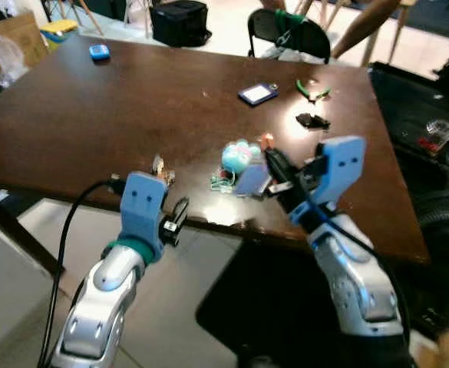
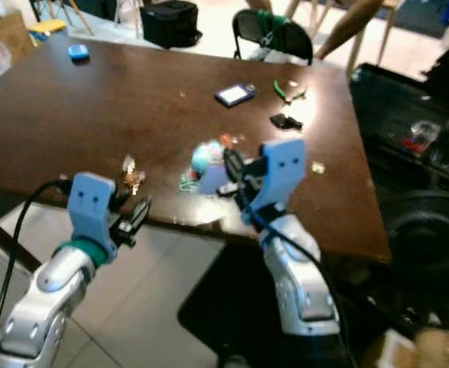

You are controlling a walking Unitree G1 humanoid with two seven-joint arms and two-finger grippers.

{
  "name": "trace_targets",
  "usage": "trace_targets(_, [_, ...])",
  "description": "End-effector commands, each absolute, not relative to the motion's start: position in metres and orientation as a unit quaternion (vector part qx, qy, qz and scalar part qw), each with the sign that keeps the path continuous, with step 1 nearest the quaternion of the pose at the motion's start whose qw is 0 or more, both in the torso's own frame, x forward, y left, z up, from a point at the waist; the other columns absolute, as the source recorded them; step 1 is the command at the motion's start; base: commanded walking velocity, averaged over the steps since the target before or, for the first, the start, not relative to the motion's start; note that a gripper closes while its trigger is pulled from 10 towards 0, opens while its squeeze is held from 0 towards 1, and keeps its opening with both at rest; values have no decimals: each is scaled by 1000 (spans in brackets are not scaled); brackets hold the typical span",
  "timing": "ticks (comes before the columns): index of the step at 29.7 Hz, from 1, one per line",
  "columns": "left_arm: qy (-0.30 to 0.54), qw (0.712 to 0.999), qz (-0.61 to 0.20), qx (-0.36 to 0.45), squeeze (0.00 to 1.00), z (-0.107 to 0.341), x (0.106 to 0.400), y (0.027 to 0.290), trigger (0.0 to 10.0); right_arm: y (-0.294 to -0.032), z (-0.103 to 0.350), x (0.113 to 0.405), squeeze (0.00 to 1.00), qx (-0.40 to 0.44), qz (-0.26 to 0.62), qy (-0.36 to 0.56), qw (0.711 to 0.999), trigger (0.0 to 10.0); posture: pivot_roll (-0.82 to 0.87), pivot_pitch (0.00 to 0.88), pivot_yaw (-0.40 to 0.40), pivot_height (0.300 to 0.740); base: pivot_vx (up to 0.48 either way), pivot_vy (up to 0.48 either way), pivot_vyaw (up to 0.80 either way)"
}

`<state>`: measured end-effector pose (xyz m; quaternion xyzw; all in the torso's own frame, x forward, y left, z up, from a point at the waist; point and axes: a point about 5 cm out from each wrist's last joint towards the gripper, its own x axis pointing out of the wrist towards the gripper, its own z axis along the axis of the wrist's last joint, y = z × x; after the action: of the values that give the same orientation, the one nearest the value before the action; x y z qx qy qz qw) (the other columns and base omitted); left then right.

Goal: Hang keys on a hook

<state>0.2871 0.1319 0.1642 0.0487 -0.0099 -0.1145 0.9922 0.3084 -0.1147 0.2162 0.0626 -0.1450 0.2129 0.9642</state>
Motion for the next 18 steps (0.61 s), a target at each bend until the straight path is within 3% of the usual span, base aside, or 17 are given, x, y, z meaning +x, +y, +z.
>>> trace_targets(1, [-3, 993, -109, 53, 0, 160, 286, 133, 10000, -113, 213, 308, 0, 56, 214, -141, 965, 10000, -68, 85, 55, 740, -405, 0, 0])
trace_targets(18, [-4, 993, -104, 54, 0, 159, 288, 133, 10000, -108, 212, 307, 0, 5, 231, -155, 961, 10000, -64, 88, 53, 740, -400, 0, 46])
